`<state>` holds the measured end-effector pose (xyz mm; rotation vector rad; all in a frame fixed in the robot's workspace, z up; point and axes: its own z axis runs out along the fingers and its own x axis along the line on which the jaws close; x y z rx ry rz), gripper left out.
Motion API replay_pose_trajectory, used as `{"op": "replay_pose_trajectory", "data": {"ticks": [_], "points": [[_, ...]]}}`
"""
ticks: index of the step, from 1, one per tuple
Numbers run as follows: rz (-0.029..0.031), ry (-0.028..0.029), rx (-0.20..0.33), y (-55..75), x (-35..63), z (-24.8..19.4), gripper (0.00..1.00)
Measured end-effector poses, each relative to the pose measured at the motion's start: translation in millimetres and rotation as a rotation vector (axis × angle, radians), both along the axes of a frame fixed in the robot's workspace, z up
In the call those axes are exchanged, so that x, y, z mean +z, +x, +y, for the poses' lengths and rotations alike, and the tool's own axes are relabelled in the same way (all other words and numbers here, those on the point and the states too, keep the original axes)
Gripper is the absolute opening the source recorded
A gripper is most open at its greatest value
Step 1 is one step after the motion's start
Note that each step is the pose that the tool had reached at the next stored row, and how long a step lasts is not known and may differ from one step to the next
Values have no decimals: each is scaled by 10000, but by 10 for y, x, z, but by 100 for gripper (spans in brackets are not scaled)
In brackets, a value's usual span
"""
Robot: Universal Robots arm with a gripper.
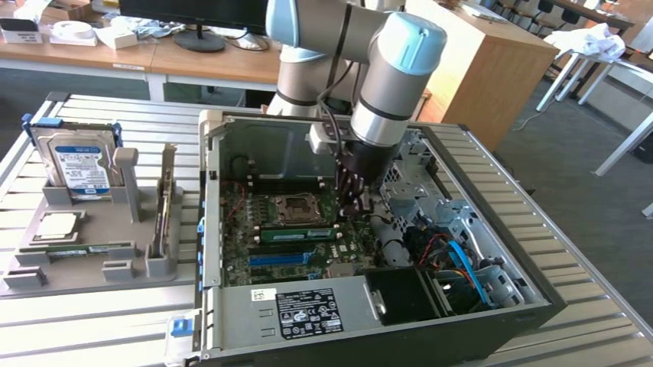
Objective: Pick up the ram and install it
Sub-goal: 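Insert the ram into the slot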
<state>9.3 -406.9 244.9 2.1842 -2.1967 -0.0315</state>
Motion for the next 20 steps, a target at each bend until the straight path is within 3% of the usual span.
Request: {"op": "replay_pose_trajectory", "data": {"ticks": [7, 20], "points": [[0, 1, -1, 0, -80, 0, 10], [0, 1, 0, 0, -127, 0, 10]]}}
